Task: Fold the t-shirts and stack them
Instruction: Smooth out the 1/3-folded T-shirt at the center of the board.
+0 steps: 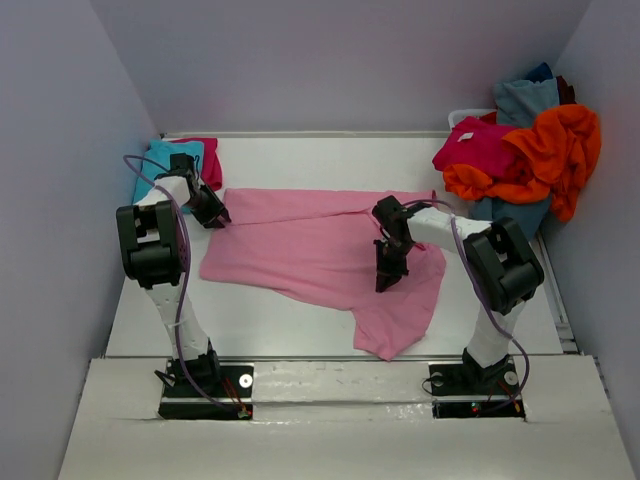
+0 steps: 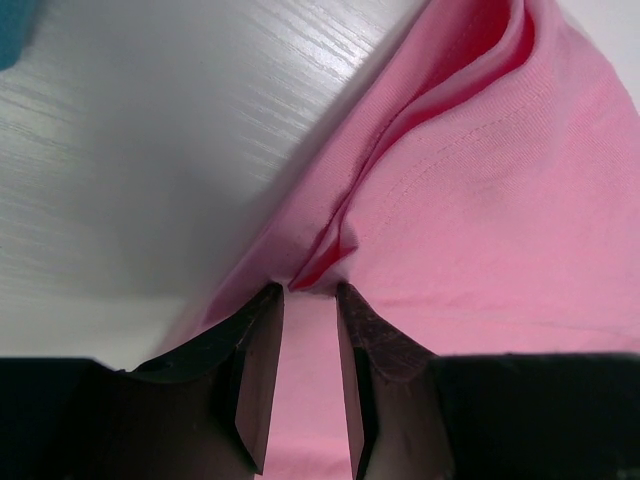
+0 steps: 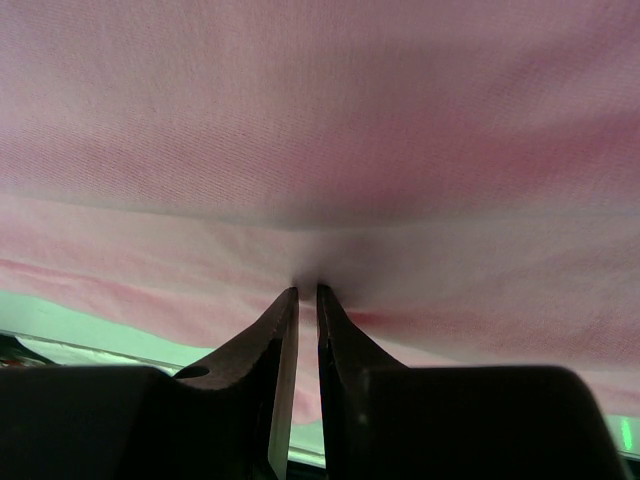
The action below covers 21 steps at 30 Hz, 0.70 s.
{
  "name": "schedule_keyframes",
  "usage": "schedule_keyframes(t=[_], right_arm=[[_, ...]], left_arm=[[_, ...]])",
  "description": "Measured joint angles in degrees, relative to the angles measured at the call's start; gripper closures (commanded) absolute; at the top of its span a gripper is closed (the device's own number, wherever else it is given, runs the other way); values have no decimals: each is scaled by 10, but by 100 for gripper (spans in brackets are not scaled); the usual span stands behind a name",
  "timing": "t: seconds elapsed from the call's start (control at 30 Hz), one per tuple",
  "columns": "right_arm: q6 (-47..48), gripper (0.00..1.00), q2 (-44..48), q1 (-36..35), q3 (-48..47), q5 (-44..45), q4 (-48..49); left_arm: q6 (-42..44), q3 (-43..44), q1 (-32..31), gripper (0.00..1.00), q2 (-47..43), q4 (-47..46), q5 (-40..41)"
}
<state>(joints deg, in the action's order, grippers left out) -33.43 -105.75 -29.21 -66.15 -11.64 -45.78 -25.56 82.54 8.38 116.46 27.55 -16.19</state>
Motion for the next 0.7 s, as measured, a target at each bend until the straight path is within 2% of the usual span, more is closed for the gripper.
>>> schedule_keyframes(t=[0.7], right_arm=[[0, 81, 0, 0, 0, 0, 0]], left_arm=[[0, 0, 0, 62, 6, -26, -26]])
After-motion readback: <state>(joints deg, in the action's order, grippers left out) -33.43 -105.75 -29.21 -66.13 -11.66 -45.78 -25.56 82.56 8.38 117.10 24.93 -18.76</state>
